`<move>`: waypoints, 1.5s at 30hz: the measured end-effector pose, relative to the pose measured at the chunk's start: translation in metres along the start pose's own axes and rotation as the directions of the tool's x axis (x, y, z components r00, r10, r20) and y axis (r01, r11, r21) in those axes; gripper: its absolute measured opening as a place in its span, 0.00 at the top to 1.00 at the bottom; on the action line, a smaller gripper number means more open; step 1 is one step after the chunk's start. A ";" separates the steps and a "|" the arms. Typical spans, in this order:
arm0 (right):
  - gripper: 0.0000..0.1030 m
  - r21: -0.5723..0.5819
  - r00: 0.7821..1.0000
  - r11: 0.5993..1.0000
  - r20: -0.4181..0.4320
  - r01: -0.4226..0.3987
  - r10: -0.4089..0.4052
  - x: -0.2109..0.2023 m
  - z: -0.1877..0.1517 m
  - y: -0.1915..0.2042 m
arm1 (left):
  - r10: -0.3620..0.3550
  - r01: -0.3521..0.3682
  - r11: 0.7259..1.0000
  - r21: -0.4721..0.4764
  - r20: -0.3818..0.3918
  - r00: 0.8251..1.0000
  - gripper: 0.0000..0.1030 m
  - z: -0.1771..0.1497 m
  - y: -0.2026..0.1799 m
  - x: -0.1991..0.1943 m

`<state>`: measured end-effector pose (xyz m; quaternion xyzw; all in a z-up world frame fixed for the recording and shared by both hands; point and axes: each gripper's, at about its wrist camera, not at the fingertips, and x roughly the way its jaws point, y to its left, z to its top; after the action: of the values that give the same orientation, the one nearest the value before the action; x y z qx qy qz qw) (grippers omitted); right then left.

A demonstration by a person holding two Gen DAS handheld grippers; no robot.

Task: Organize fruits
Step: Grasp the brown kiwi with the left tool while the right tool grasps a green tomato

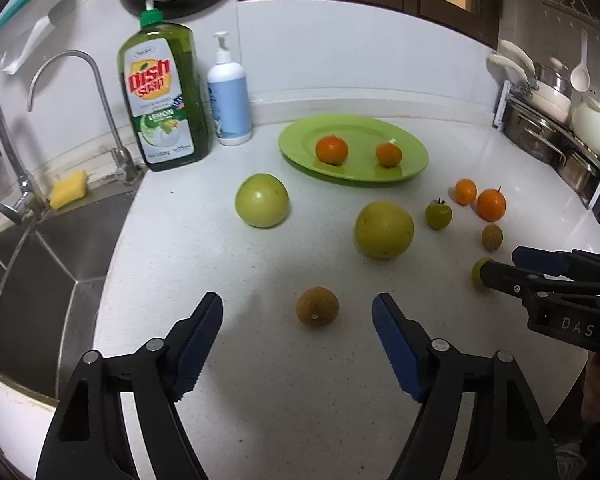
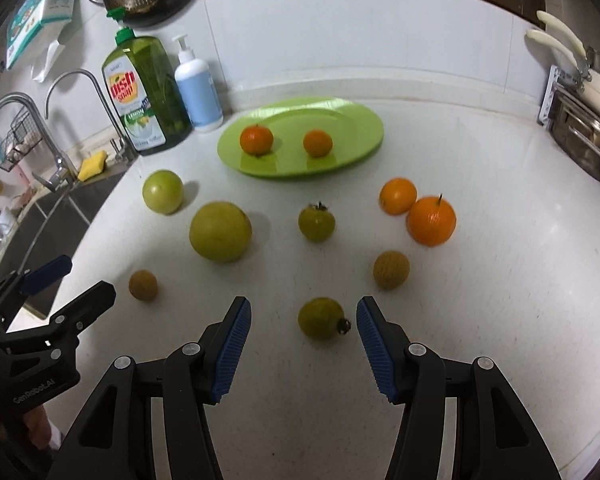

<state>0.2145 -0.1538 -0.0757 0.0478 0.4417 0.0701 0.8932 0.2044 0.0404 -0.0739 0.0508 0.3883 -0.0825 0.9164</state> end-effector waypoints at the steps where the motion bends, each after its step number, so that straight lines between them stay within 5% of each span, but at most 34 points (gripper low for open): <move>1: 0.46 0.005 1.000 1.000 -0.010 0.003 -0.003 0.003 -0.001 -0.001 | 0.001 -0.001 1.000 0.001 -0.005 1.000 0.29 0.000 0.001 0.003; 26: 0.67 -0.004 0.997 1.000 -0.080 0.007 -0.008 0.033 -0.002 -0.007 | -0.081 0.078 0.997 -0.029 -0.105 0.991 0.71 0.000 0.000 0.045; 45: 0.71 -0.027 0.998 1.000 -0.055 -0.013 0.012 0.027 0.002 -0.004 | -0.084 0.083 0.996 -0.019 -0.074 0.994 0.71 0.006 -0.004 0.034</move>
<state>0.2325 -0.1533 -0.0965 0.0362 0.4646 0.0830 0.8809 0.2315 0.0313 -0.0945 0.0303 0.4245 -0.1158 0.8975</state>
